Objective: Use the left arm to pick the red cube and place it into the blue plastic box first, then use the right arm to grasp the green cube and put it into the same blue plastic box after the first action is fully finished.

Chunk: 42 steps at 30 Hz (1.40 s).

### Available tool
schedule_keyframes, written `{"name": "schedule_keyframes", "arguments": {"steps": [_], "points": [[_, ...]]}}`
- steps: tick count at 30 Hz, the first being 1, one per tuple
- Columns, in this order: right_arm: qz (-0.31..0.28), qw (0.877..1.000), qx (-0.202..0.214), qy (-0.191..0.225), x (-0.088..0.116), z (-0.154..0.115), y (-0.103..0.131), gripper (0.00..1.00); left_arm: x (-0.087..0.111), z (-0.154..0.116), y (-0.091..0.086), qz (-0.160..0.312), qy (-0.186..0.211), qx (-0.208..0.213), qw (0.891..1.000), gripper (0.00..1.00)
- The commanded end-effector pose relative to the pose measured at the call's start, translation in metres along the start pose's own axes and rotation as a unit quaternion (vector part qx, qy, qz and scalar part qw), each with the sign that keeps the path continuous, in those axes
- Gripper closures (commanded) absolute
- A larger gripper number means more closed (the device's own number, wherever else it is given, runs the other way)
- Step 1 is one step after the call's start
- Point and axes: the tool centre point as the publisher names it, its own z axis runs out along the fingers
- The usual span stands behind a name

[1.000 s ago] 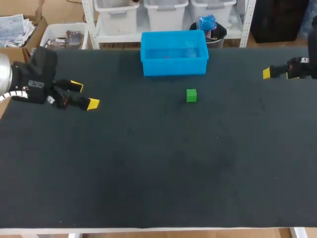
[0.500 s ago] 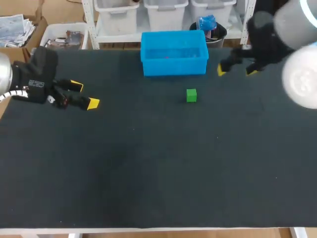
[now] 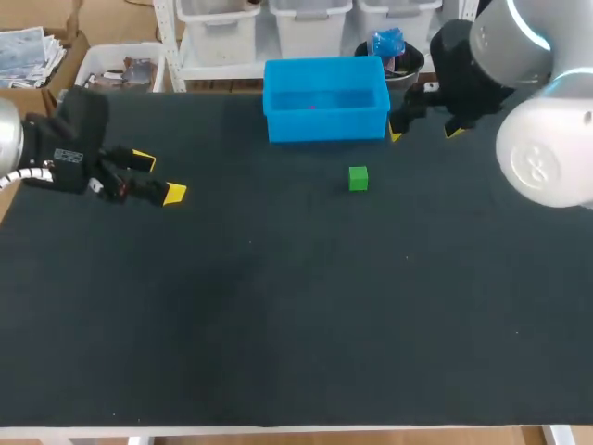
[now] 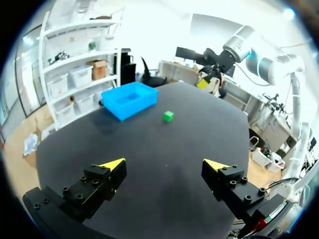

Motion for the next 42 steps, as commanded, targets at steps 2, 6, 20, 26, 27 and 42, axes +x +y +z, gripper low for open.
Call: {"name": "schedule_keyframes", "arguments": {"steps": [2, 6, 20, 26, 27, 42], "points": [[0.012, 1.000, 0.023, 0.012, 0.001, 0.004, 0.005, 0.00, 0.003, 0.000, 0.000, 0.001, -0.006, 0.001, 1.000, 0.00], [0.031, 0.998, 0.046, 0.040, -0.003, 0.015, 0.017, 0.00, 0.003, 0.000, 0.000, 0.001, -0.006, 0.001, 1.000, 0.00], [0.043, 0.984, 0.136, 0.104, 0.000, 0.062, 0.054, 0.00, 0.003, 0.000, 0.000, 0.001, -0.006, 0.001, 1.000, 0.00], [0.051, 0.984, 0.134, 0.106, 0.000, 0.068, 0.055, 0.00, 0.003, 0.000, 0.000, 0.001, -0.006, 0.001, 1.000, 0.00], [0.054, 0.984, 0.133, 0.102, -0.001, 0.069, 0.055, 0.00, 0.003, 0.000, 0.000, 0.001, -0.006, 0.001, 1.000, 0.00], [0.050, 0.988, 0.112, 0.094, -0.002, 0.100, 0.048, 0.00, 0.003, 0.000, 0.000, 0.001, -0.006, 0.001, 1.000, 0.00]]}}
